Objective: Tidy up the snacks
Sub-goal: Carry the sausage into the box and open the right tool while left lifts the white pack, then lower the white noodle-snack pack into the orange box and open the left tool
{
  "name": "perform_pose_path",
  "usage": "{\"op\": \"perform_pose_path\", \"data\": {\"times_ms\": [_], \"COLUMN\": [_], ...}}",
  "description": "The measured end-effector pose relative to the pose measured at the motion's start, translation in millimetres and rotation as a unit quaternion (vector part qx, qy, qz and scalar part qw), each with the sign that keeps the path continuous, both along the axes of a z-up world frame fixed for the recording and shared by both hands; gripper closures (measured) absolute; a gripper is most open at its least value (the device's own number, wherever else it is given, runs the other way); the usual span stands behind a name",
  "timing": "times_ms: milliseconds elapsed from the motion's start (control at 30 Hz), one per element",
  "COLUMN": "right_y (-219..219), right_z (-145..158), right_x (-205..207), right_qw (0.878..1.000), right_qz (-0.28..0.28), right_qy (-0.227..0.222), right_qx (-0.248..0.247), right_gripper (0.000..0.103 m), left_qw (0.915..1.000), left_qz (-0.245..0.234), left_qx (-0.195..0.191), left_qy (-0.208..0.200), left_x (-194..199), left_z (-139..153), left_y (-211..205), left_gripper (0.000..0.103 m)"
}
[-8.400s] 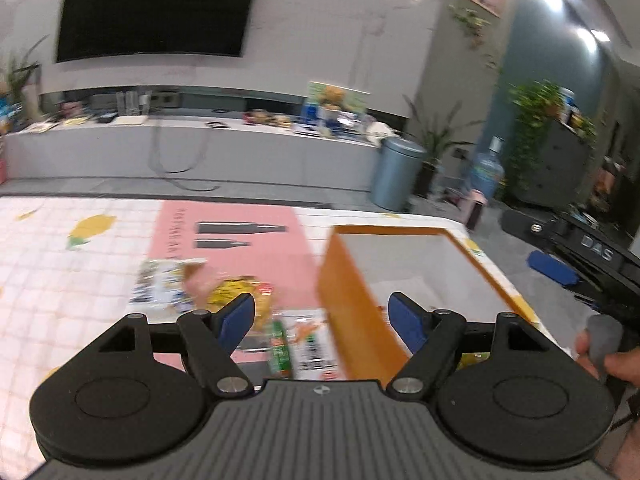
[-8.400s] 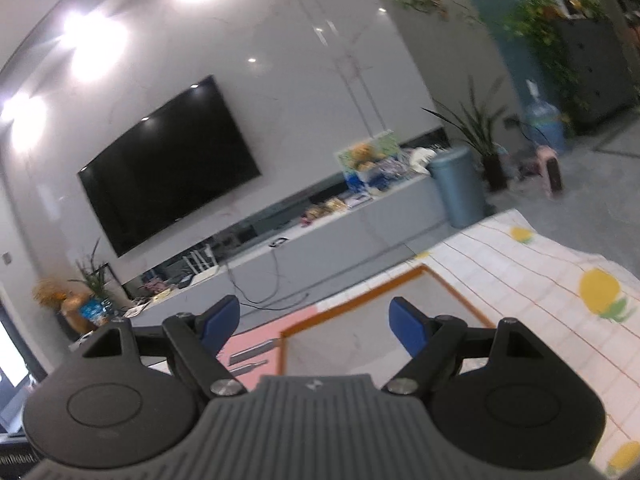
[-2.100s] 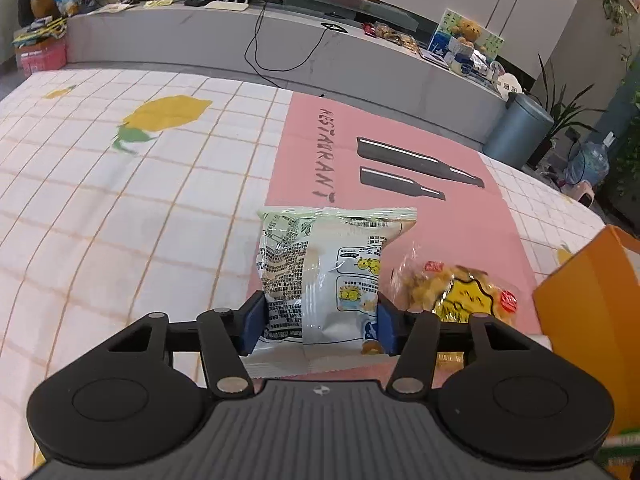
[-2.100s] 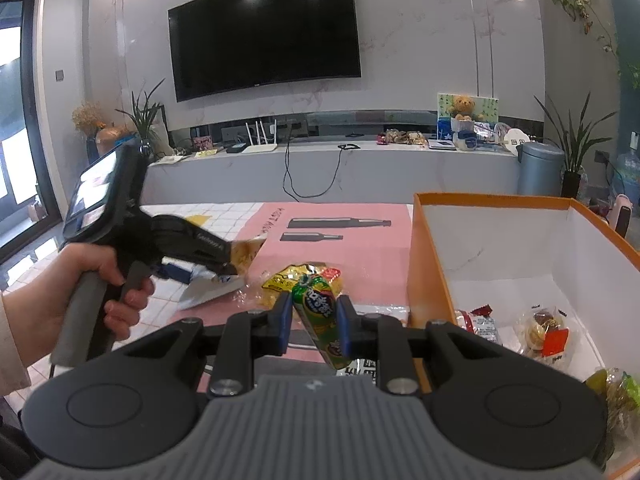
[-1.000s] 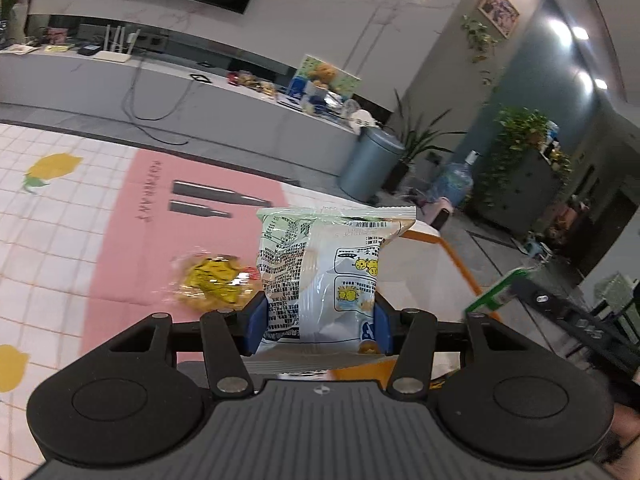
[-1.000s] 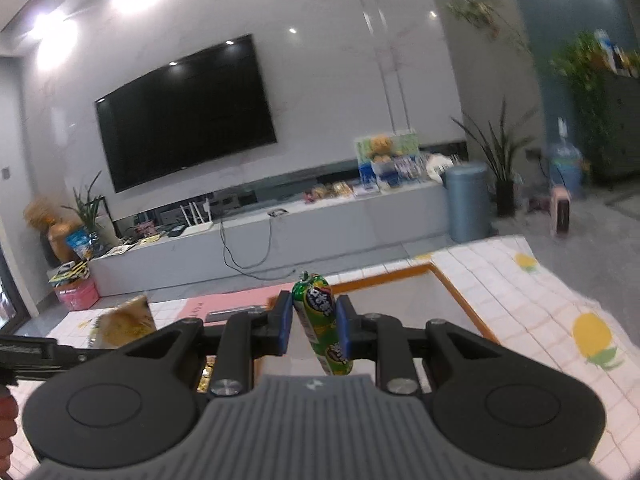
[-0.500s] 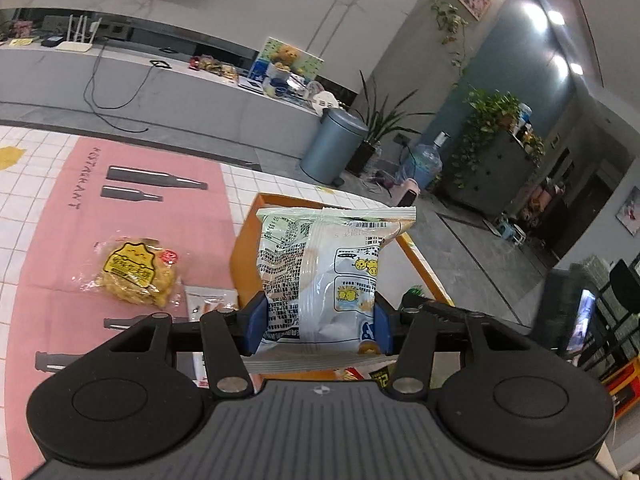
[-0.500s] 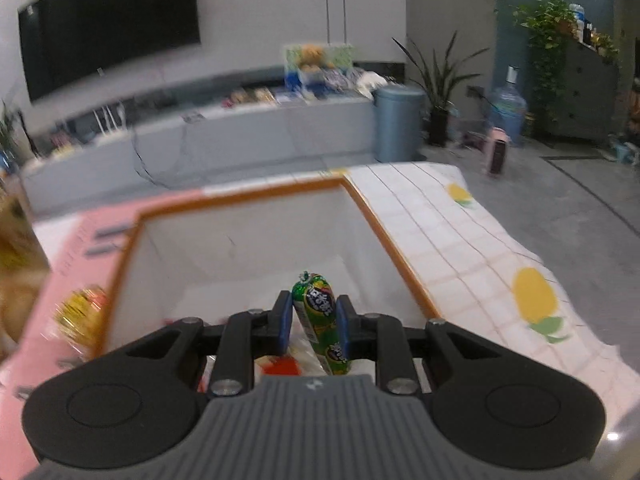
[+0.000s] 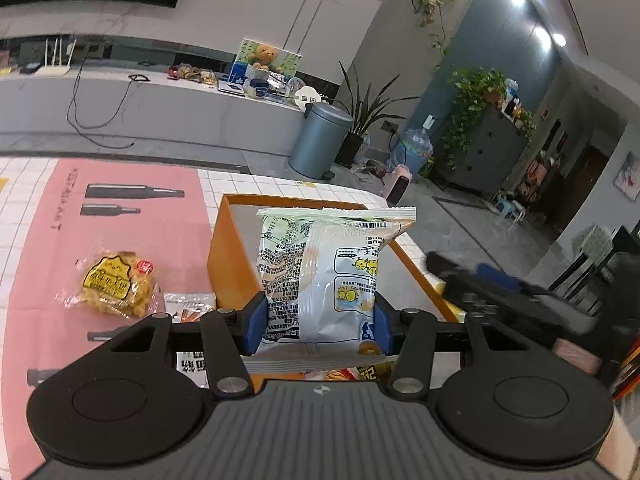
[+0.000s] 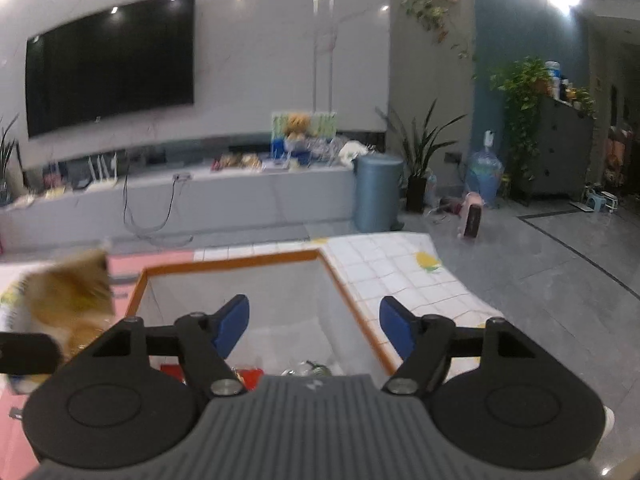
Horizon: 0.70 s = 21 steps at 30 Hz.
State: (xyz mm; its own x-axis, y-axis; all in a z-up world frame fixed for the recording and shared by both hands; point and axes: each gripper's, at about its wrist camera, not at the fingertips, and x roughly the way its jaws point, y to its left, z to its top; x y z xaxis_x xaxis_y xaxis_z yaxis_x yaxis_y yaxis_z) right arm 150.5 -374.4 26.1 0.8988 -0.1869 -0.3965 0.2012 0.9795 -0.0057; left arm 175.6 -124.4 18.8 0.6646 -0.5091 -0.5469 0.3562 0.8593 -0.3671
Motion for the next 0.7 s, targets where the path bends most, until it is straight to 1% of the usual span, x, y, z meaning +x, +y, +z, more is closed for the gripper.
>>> {"op": "perform_pose_path", "data": {"times_ms": [67, 133, 300, 400, 533, 667, 700], "right_y": [-10, -20, -38, -43, -40, -37, -37], "right_z": [4, 8, 11, 12, 12, 12, 12], "right_x": [-6, -12, -24, -23, -18, -18, -19], "right_qw": [1.000, 0.999, 0.996, 0.994, 0.993, 0.993, 0.993], "right_qz": [-0.018, -0.034, -0.049, -0.056, -0.052, -0.054, -0.054], "right_qy": [-0.009, -0.018, -0.032, -0.033, -0.027, -0.025, -0.025], "right_qx": [0.008, 0.026, 0.072, 0.091, 0.099, 0.098, 0.099], "right_gripper": [0.032, 0.032, 0.032, 0.032, 0.032, 0.032, 0.032], "left_qw": [0.9999, 1.0000, 0.9988, 0.9983, 0.9982, 0.9966, 0.9966], "left_qz": [0.007, 0.002, -0.026, -0.026, -0.007, 0.004, 0.006], "left_qx": [-0.006, -0.005, 0.042, 0.052, 0.058, 0.082, 0.083], "left_qy": [0.004, 0.005, -0.009, -0.004, 0.006, -0.003, 0.000], "left_x": [4, 8, 26, 38, 52, 57, 59], "left_z": [-3, -7, -14, -20, -32, -37, -36], "left_y": [-10, -24, -53, -63, -71, -75, -76], "left_gripper": [0.044, 0.044, 0.044, 0.044, 0.044, 0.044, 0.044]}}
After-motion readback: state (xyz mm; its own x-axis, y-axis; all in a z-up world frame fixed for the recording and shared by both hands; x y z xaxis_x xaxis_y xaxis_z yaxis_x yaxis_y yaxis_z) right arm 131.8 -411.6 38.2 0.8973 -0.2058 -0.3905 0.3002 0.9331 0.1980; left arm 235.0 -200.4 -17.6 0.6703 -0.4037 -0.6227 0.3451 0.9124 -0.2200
